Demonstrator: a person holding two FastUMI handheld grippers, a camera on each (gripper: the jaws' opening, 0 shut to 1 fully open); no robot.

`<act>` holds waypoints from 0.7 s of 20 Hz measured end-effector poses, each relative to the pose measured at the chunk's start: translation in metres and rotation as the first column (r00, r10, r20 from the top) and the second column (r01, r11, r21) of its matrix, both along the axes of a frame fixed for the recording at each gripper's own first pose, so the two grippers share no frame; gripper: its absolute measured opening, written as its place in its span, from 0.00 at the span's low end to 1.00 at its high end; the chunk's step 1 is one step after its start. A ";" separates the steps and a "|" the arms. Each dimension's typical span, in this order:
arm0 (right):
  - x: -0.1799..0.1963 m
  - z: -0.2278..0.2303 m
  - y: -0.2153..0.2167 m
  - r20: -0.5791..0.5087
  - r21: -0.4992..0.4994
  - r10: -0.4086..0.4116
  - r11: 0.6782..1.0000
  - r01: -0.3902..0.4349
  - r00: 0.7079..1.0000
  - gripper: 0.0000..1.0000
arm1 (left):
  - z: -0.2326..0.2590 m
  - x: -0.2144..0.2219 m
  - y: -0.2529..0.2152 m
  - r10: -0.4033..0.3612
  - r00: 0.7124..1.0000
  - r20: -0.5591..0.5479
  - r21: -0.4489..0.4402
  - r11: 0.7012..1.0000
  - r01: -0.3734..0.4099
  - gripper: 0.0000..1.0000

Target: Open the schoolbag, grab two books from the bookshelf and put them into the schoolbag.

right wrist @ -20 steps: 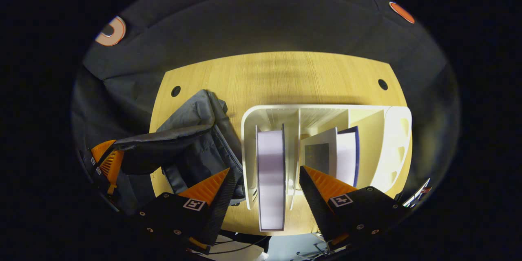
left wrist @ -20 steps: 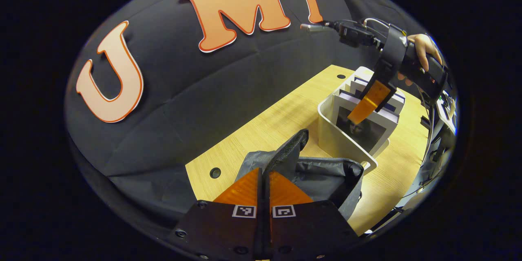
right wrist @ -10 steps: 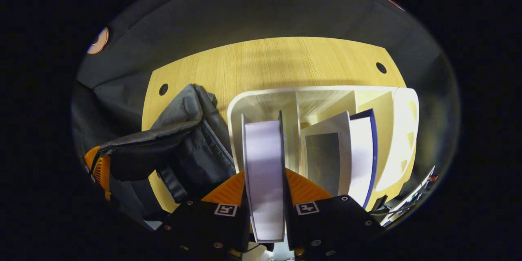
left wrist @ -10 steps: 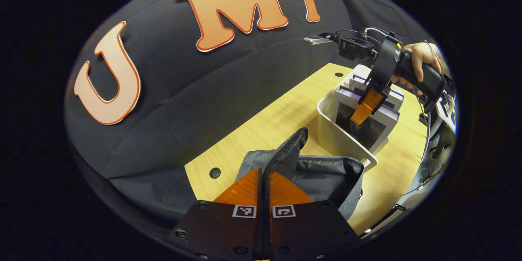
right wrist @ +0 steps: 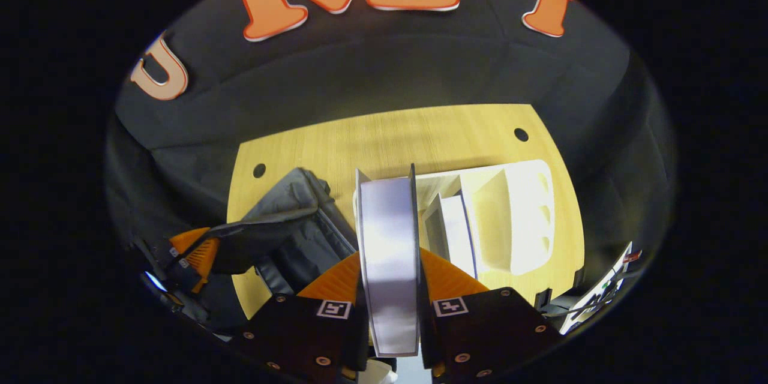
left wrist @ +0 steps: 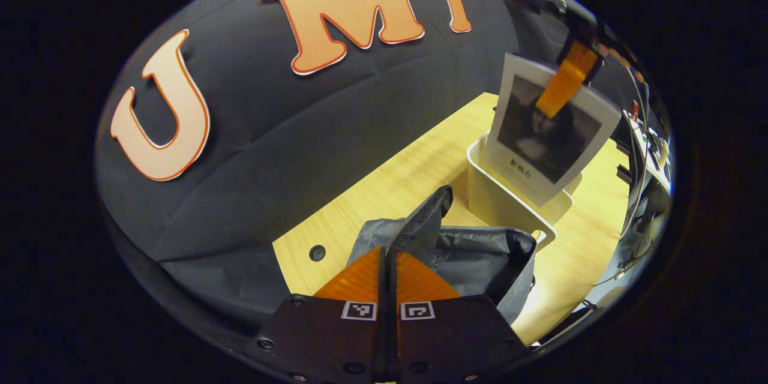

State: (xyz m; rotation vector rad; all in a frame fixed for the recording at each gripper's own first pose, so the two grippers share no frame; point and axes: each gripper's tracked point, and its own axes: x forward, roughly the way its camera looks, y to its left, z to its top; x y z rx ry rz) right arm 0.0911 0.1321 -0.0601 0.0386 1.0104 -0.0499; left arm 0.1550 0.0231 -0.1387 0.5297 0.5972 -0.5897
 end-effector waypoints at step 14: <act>-0.112 0.027 0.039 0.192 0.588 -0.268 0.802 0.109 0.944 0.35 | 0.007 0.018 -0.002 -0.062 0.997 0.051 0.081 0.995 0.058 0.00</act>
